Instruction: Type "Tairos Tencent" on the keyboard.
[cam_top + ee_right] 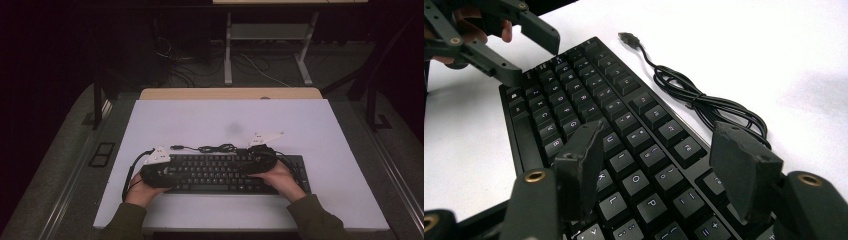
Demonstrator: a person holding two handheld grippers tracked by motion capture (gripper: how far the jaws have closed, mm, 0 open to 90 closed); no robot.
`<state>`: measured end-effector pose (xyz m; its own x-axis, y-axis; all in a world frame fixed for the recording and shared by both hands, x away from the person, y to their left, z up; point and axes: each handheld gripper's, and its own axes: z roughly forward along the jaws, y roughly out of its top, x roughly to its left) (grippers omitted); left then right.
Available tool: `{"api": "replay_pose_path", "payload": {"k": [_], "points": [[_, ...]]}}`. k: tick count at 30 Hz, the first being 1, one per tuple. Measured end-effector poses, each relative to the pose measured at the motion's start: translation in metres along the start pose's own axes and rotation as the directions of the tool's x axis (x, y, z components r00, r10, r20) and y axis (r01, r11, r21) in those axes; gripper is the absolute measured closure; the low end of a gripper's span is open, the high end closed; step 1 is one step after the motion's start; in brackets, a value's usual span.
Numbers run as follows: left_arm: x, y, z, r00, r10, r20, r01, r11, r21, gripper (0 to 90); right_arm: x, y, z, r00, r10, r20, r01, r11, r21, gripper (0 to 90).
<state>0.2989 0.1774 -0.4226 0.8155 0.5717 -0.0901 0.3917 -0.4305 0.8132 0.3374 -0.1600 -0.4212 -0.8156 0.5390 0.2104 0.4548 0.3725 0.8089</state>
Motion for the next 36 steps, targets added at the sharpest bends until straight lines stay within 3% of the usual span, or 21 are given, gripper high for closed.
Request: {"api": "replay_pose_path", "payload": {"k": [8, 12, 27, 36], "points": [[0.003, -0.001, 0.001, 0.9999, 0.006, 0.015, -0.007, 0.9997, 0.023, 78.8, 0.000, 0.000, 0.002, 1.0000, -0.007, -0.001, 0.007, 1.000, 0.002, 37.5], [0.003, -0.002, 0.003, 0.9996, 0.000, 0.028, -0.001, 0.9993, 0.037, 88.2, 0.000, 0.000, 0.002, 1.0000, -0.003, 0.000, 0.003, 1.000, -0.001, 37.4], [0.005, -0.003, 0.014, 0.9995, -0.011, 0.029, 0.009, 0.9973, 0.073, 88.8, 0.000, 0.000, 0.002, 1.0000, -0.003, -0.001, 0.003, 1.000, -0.005, 37.4], [0.005, -0.004, 0.019, 0.9996, 0.005, 0.029, -0.008, 0.9948, 0.101, 88.8, 0.001, 0.000, 0.002, 1.0000, -0.003, -0.001, 0.003, 1.000, -0.001, 37.4]]}}
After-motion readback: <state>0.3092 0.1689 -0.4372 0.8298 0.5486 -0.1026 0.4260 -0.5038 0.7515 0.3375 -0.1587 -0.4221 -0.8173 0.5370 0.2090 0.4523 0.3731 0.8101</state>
